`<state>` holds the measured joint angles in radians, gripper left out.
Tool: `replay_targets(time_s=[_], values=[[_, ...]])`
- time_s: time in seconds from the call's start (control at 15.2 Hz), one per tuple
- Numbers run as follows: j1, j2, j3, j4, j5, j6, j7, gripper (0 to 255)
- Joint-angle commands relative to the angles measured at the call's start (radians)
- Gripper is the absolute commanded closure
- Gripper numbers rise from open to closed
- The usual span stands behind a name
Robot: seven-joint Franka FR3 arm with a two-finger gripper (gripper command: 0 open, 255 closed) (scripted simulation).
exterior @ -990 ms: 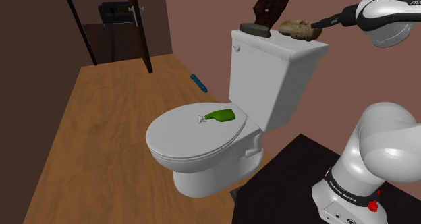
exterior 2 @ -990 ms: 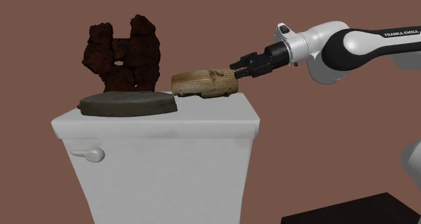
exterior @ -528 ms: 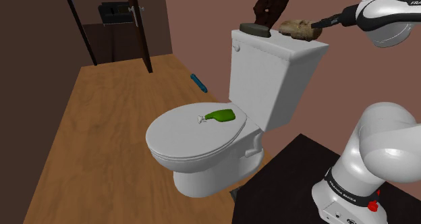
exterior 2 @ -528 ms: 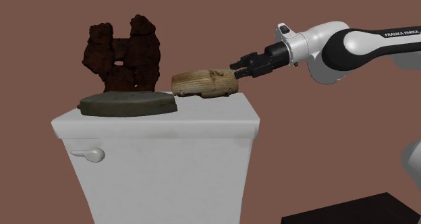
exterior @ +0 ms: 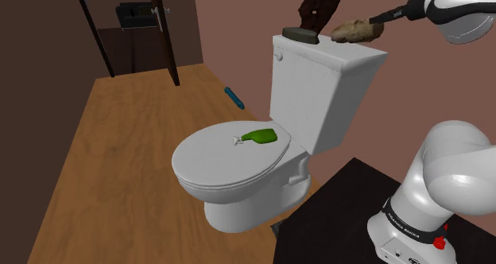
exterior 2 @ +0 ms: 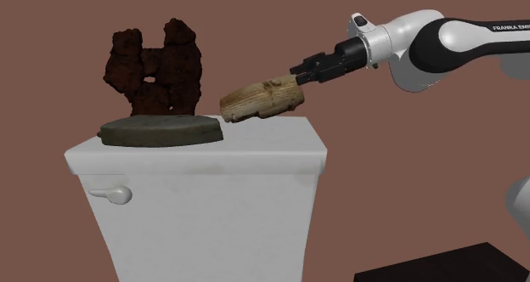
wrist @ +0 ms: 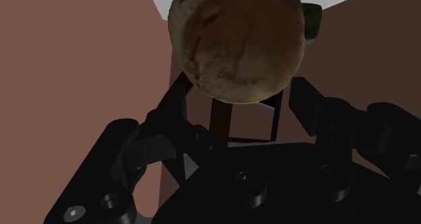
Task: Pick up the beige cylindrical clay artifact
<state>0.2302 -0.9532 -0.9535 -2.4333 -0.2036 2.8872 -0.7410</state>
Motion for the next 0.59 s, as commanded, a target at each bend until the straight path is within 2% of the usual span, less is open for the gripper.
replay_targets(time_s=[0.0, 0.53], values=[[0.0, 0.004, 0.014, 0.025, 0.004, -0.022, 0.009, 255], [0.0, 0.019, 0.057, 0.096, 0.017, -0.087, 0.036, 255]])
